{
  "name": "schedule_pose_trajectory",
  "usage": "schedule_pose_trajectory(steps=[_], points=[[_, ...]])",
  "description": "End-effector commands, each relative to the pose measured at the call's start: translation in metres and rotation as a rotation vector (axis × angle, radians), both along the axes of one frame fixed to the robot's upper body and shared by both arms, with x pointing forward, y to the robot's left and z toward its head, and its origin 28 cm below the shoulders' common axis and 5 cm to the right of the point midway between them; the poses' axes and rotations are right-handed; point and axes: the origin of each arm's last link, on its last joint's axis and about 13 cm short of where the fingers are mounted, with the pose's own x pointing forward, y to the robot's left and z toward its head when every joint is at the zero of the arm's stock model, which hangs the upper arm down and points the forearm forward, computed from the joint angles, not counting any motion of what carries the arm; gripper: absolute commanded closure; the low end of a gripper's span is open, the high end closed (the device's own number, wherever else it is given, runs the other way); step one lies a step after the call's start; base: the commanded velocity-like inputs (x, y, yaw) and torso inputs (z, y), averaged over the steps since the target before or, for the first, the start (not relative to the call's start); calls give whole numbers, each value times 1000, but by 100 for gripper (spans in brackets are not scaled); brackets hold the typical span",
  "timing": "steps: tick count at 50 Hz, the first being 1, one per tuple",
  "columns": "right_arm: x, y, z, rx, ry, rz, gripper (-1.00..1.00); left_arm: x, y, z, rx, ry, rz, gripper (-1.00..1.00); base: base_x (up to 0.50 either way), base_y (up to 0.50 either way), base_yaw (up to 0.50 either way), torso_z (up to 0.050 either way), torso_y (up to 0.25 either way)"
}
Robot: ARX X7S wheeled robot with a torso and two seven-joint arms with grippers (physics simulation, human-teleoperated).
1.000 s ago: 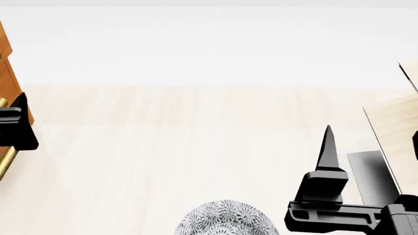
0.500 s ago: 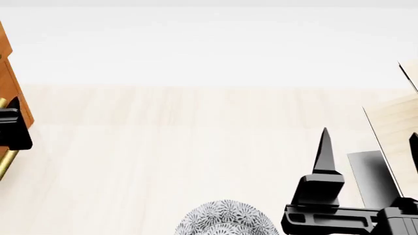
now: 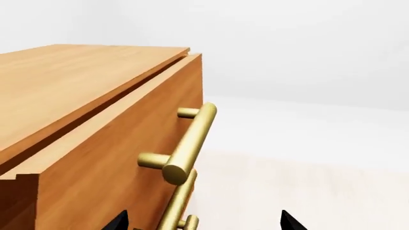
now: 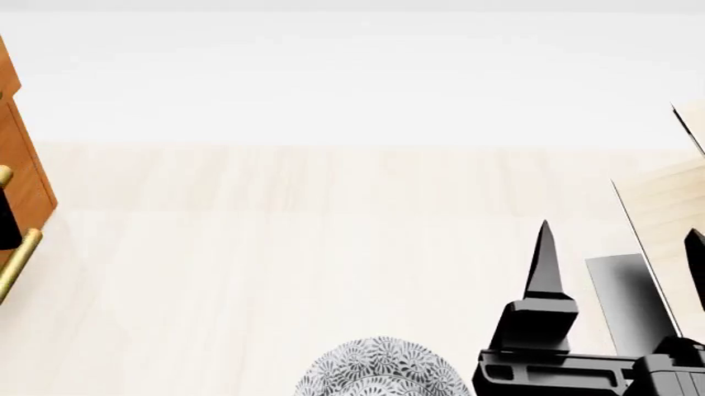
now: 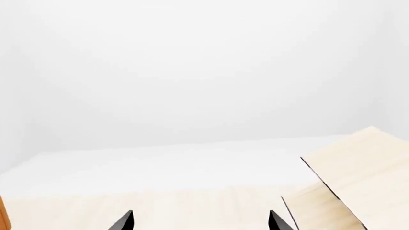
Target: Close the top drawer of the cabinet and put the bowl on top of it.
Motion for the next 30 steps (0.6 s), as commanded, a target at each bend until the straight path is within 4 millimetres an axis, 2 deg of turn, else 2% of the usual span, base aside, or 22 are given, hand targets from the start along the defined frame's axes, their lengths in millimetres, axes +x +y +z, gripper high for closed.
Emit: schedule_pose_trajectory(steps=[1,30], points=[[1,1,-2,-1,5,3,-100,7,8,-10,-15,24,51,-100,0,0,0,0,0],[3,-1,-11,-37,5,-32,-100,22,21,-27,14,35,187,-100,0,0,0,0,0]])
